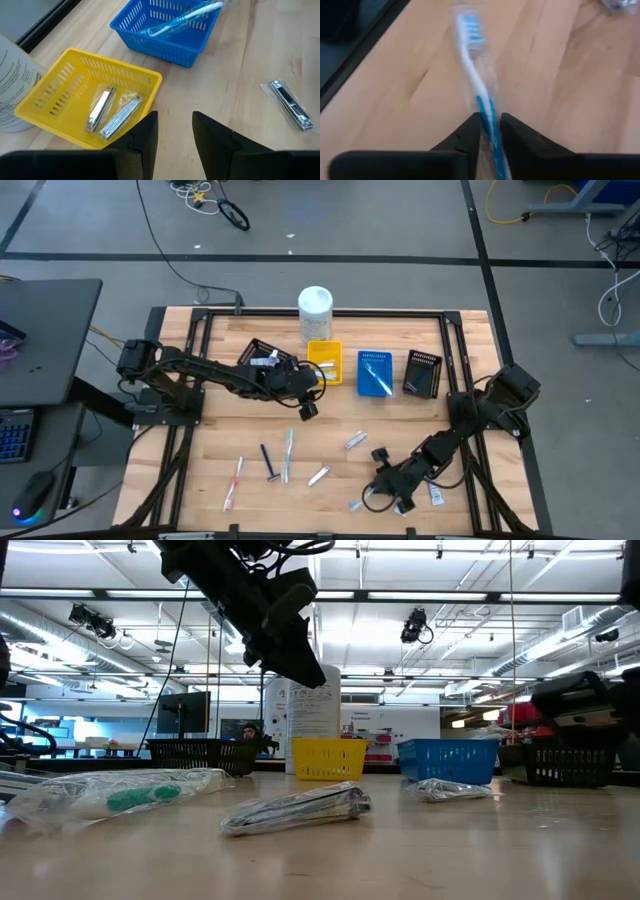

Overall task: Pick & Place Travel size toiletries
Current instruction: Put the blue toothbrush into the blue bin

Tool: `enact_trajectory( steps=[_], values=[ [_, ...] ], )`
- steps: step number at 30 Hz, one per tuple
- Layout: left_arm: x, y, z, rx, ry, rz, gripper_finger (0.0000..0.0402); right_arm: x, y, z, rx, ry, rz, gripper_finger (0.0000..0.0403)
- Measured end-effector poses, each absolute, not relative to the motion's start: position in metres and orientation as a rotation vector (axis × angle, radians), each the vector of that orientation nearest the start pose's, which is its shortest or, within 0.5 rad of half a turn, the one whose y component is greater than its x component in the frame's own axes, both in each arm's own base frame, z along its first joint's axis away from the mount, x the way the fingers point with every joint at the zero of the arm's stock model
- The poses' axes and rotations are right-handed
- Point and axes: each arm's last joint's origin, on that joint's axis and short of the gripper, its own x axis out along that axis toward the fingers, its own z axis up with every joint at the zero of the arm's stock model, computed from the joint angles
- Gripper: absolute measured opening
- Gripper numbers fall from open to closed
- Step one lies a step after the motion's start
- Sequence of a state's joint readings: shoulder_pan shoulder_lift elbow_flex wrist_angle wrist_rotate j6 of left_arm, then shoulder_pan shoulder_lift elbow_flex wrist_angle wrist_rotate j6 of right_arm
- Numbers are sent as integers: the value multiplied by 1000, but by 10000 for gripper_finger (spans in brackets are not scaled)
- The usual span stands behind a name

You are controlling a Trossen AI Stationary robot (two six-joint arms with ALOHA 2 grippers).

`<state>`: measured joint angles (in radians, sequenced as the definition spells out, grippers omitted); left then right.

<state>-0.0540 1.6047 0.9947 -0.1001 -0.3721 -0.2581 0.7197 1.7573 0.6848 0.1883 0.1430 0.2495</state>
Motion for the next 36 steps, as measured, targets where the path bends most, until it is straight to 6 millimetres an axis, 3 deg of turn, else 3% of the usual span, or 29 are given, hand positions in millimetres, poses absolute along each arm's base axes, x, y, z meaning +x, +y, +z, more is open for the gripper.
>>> enact_trajectory(
  steps=[4, 7, 12, 17, 23, 29, 33, 36],
  values=[
    [336, -8, 214, -91, 652, 390, 128, 229, 194, 103, -140, 859, 416, 39],
    [336, -8, 215, -66, 656, 382, 128, 228, 191, 109, -133, 856, 412, 31],
    [336, -7, 215, -63, 651, 381, 128, 232, 171, 146, -100, 773, 317, 29],
    [338, -7, 216, -66, 634, 382, 128, 225, 127, 184, -96, 734, 14, 27],
    [340, -7, 220, -51, 590, 371, 128, 208, 61, 201, 147, 864, -383, 27],
    [343, -7, 224, 45, 556, 338, 128, 215, 8, 233, 332, 986, -575, 26],
    [345, -4, 227, 60, 532, 335, 128, 214, -26, 238, 562, 1123, -661, 26],
    [346, 0, 228, 55, 521, 344, 128, 217, -43, 229, 600, 1177, -670, 26]
  ],
)
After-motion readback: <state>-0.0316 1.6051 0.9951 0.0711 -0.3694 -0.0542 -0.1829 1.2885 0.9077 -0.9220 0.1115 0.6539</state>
